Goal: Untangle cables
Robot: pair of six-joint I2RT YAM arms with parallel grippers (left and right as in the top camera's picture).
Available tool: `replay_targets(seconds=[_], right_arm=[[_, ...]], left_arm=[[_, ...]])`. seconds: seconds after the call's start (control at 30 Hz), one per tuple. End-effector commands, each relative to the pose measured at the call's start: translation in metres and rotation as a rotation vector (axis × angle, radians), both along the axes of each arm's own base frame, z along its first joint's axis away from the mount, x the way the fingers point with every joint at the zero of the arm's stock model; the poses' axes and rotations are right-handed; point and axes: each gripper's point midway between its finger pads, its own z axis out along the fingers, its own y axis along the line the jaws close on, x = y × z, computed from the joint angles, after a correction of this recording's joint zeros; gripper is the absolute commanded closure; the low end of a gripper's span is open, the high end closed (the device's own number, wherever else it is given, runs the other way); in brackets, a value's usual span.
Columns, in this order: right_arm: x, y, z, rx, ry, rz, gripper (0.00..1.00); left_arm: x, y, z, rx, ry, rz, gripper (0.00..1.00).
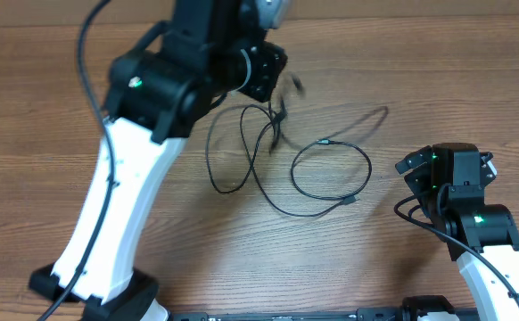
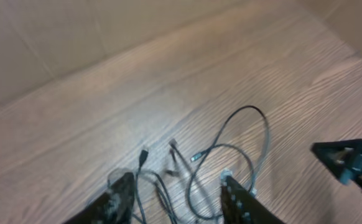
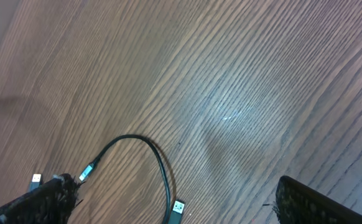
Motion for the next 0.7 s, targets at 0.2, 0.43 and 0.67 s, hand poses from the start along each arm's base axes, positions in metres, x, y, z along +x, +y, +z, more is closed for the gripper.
replay_targets(seconds=[0.2,0.43,0.67], right_arm=[[-0.001,0.0,0.003,-0.004,-0.001,0.009,0.0],[-0.001,0.002,0.003,-0.074,0.023,0.136,0.0],[0.002,0.019,0.001,-0.023,0.017,0.238,0.0]], left_arm=[[0.031,-0.018,-0.076,0.118,0.144,0.012,0.68],[0.032,0.033,-0.088,0.196,0.222,0.207,0.48],[0.033,0.072,-0.097,0.192,0.312,0.304,0.48]])
